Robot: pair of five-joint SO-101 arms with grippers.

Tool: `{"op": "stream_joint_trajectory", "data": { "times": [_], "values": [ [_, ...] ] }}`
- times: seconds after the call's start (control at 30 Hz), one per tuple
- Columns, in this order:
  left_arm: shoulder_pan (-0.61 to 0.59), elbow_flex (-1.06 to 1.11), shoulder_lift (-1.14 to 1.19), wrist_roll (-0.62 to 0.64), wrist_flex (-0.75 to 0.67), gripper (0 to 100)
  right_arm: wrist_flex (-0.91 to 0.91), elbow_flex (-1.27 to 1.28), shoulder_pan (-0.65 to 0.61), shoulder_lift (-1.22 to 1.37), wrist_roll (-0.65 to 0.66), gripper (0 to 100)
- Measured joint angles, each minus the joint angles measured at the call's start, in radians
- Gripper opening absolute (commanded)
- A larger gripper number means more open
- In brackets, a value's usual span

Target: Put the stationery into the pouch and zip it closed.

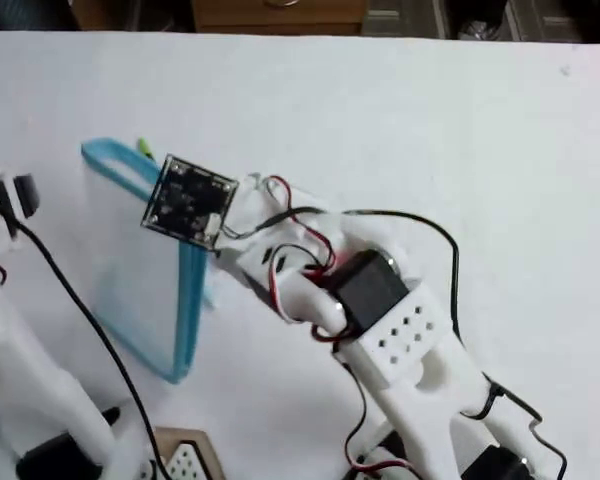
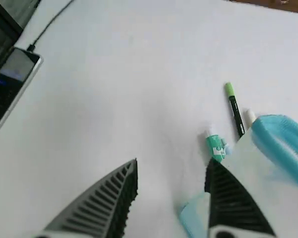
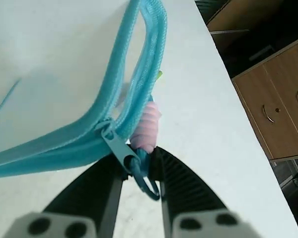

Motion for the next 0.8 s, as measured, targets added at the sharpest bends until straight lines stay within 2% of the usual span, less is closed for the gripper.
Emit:
{"op": "stream_joint_trajectory", "data": {
  "times": [0.33,0.5,0.8],
  "values": [
    [0.146,-0.026,-0.058,0.000,-0.017,26,0.000,0.000,-0.008,0.000,0.000,1.9],
    [0.175,-0.029,0.023,0.003,-0.114,28,0.000,0.000,-0.006,0.000,0.000,1.9],
    [0.233,-0.029,0.213,-0.025,-0.126,28,0.000,0.000,-0.006,0.000,0.000,1.9]
  ]
}}
